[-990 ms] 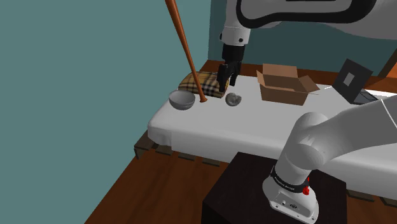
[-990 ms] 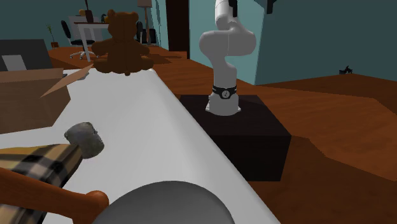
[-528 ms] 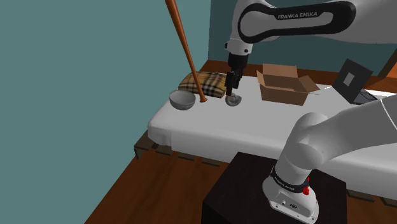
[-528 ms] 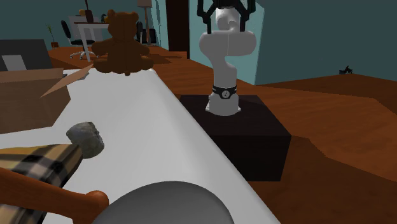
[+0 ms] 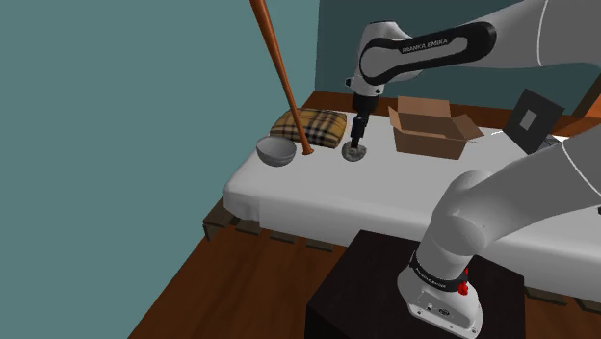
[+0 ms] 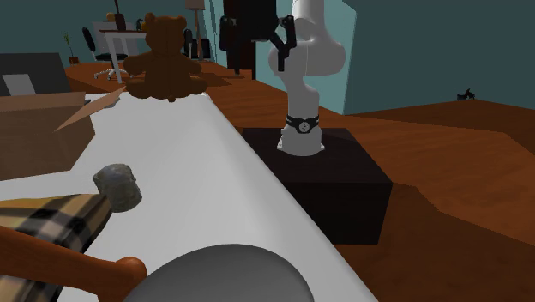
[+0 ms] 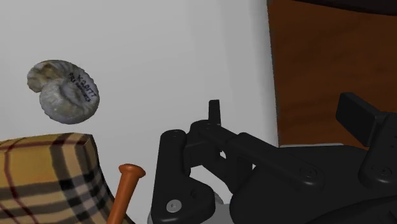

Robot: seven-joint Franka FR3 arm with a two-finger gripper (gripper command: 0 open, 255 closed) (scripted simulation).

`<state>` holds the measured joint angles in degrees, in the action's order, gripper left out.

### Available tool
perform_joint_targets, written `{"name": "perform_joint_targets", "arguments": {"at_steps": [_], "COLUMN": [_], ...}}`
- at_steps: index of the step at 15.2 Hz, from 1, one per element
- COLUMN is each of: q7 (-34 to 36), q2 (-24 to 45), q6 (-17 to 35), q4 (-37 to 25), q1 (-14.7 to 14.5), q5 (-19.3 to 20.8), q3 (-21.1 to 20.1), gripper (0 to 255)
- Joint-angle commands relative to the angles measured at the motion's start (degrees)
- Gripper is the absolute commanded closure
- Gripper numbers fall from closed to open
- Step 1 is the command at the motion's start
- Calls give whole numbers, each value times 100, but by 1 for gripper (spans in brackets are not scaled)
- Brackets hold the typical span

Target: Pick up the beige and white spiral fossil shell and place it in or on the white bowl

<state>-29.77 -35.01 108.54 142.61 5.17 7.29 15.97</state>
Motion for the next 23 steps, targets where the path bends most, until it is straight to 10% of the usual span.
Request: {"name": "perform_joint_targets", "arguments": {"at_steps": [1,11,23], "q7": [-352,-2311,-5294], "q2": [293,2127,5087], "q6": [327,1690,2423], "q4": [-18,-707,-2685], "q1": [9,-109,310], "q5": [107,-20,-2100], "q3": [231,1422,1831], "gripper": [0,0,0]}}
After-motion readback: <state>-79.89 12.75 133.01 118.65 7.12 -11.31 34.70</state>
